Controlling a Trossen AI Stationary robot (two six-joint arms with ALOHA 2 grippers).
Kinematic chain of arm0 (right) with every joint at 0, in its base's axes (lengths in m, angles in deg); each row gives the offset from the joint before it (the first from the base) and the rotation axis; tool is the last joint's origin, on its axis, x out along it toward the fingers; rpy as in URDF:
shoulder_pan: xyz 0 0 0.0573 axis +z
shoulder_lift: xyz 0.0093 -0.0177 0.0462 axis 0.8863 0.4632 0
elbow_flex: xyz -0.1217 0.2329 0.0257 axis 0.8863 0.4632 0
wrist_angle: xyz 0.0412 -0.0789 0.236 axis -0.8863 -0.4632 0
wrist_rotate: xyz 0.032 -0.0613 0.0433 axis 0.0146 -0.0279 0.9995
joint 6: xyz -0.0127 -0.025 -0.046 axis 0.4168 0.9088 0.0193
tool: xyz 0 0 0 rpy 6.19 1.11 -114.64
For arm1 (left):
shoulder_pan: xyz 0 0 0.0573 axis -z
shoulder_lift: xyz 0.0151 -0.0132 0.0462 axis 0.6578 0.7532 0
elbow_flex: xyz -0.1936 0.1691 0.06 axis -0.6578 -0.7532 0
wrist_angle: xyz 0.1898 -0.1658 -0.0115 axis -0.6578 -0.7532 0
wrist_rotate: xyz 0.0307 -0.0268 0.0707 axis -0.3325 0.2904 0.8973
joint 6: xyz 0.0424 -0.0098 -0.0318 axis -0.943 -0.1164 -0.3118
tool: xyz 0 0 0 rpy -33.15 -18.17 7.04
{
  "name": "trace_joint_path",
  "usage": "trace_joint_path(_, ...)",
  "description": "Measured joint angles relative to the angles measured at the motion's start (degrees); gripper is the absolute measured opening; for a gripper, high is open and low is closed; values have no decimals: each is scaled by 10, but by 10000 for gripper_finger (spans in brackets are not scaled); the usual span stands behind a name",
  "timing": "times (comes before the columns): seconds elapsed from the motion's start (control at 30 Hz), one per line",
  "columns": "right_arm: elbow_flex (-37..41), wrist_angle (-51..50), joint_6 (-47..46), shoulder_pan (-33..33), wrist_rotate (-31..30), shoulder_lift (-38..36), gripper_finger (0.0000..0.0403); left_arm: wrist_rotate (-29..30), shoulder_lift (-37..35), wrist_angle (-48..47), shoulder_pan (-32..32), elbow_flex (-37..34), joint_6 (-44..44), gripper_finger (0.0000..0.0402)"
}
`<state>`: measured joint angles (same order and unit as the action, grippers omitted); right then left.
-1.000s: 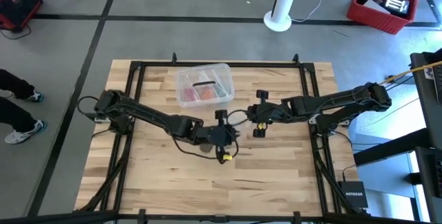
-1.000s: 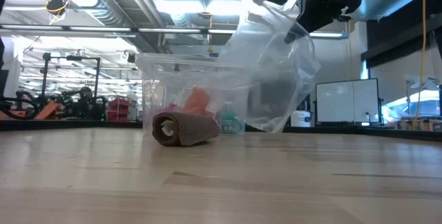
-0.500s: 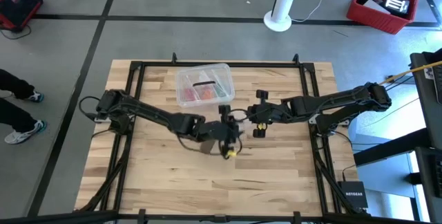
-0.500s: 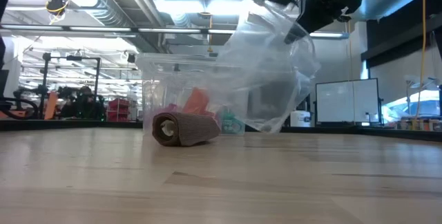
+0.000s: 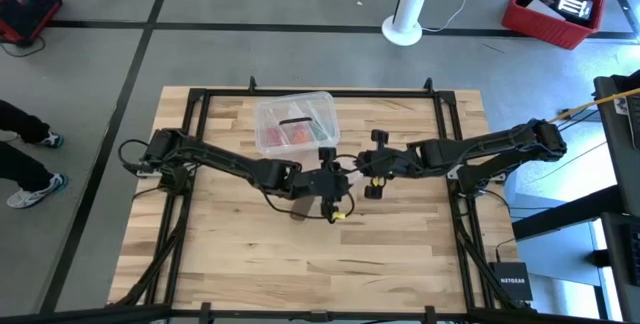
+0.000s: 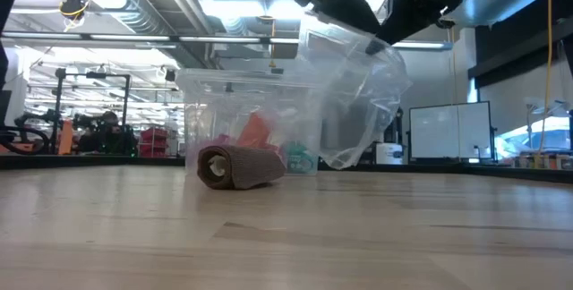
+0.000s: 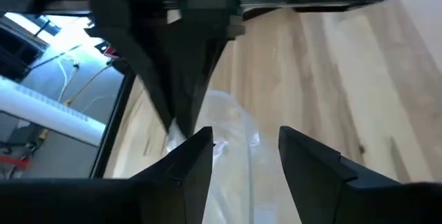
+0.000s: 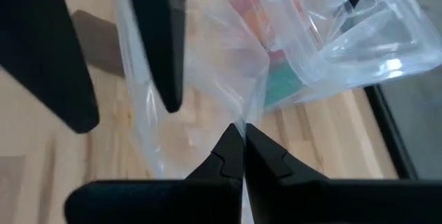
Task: Roll bandage
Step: Open the transparent zip bag
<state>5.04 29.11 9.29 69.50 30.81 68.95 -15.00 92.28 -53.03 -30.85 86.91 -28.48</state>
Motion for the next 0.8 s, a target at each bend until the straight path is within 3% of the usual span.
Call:
trace_joint_path(0.4, 0, 14, -58, -11, 16, 8, 4, -17, 16, -62, -9, -1, 32, 159)
trace_joint_path(0.6, 0, 13, -63, -12, 36, 8, 4, 43, 16, -68, -9, -1, 39, 157)
trace_joint_path(0.8, 0, 15, -64, -11, 69, 8, 4, 48, 20, -90, -10, 0, 42, 108)
